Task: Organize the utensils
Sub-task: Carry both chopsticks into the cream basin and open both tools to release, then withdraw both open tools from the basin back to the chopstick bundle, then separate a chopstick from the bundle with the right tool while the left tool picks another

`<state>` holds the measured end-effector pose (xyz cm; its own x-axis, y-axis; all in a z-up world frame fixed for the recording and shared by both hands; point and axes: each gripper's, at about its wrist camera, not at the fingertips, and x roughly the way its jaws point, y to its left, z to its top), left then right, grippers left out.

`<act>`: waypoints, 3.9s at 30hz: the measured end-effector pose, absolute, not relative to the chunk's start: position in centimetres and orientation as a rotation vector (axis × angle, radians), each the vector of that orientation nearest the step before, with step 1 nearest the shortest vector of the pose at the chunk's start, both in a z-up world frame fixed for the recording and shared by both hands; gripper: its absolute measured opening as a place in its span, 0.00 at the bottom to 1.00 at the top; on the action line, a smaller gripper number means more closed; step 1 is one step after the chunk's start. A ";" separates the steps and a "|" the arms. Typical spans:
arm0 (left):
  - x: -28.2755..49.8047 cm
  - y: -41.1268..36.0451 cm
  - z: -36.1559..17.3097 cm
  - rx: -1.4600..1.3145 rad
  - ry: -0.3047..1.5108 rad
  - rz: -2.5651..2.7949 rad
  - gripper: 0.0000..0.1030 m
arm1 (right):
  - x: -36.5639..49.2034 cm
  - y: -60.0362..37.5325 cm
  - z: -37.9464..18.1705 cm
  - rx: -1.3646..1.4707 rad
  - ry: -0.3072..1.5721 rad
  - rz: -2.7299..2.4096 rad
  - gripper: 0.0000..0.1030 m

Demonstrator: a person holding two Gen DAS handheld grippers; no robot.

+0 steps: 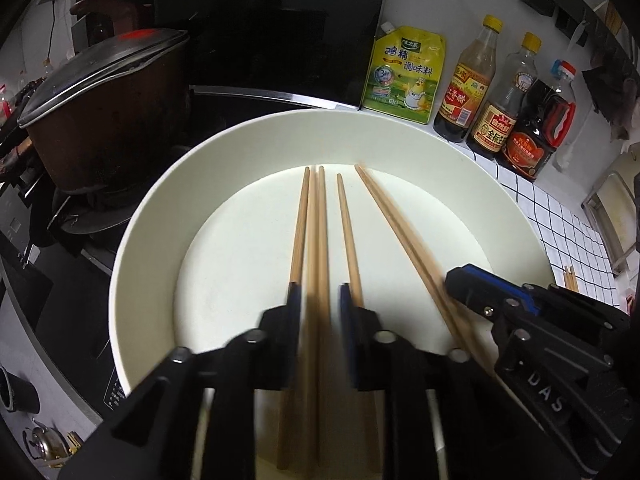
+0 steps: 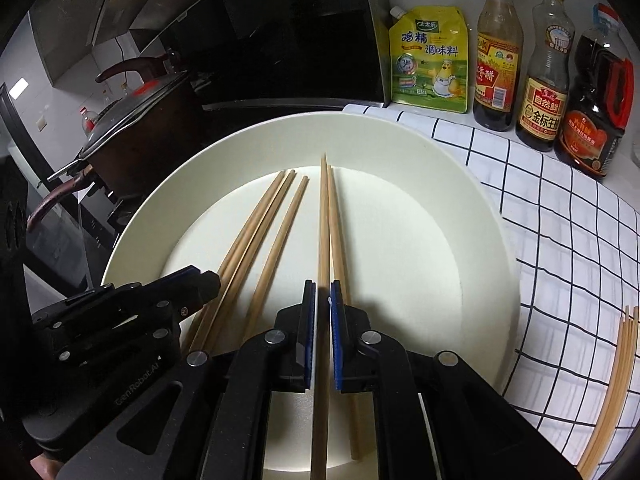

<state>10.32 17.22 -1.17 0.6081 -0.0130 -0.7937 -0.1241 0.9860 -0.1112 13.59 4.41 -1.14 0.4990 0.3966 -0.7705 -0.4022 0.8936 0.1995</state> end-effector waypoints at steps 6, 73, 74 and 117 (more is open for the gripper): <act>9.6 17.9 -0.5 -0.186 0.895 0.082 0.44 | 13.0 3.9 -0.7 -0.005 0.917 0.472 0.12; 4.4 -7.5 -3.4 0.003 0.960 -0.247 0.58 | 2.1 -24.6 -5.0 0.122 0.926 0.028 0.26; 4.5 -7.4 -3.5 0.004 0.962 -0.244 0.58 | 2.4 -24.5 -5.3 0.120 0.932 0.030 0.26; 6.9 -11.8 -6.3 0.016 1.004 -0.266 0.58 | 2.8 -28.2 -6.9 0.110 0.935 -0.030 0.26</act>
